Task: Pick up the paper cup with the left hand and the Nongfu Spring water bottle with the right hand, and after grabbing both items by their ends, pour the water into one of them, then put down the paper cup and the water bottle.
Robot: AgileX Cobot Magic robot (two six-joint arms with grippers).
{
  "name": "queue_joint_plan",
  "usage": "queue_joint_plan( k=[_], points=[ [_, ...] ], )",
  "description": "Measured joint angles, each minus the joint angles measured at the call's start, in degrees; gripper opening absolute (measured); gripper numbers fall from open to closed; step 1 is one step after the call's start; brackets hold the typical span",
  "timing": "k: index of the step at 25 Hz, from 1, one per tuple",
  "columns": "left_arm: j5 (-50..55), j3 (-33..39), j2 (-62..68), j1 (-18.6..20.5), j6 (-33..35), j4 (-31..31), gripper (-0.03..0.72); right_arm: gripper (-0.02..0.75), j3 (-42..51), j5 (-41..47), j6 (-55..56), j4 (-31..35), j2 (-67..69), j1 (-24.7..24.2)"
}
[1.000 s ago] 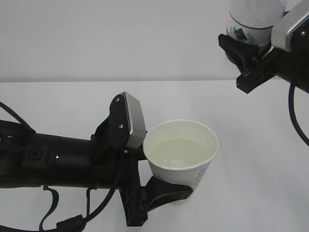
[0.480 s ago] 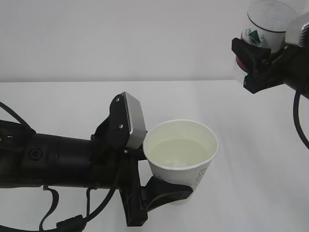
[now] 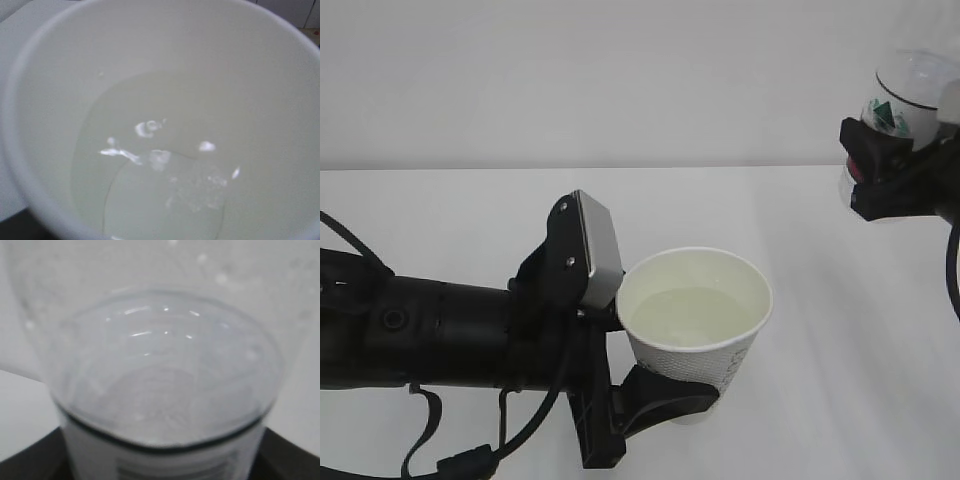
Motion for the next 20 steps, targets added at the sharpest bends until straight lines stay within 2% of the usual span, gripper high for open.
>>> queue_joint_plan(
  k=[9, 20],
  points=[
    [0.0, 0.0, 0.0, 0.0, 0.0, 0.0, 0.542, 0.482, 1.9, -1.2, -0.1, 4.6, 0.4, 0.0],
    [0.0, 0.0, 0.0, 0.0, 0.0, 0.0, 0.542, 0.482, 1.9, -13.2, -0.1, 5.0, 11.0, 0.0]
  ],
)
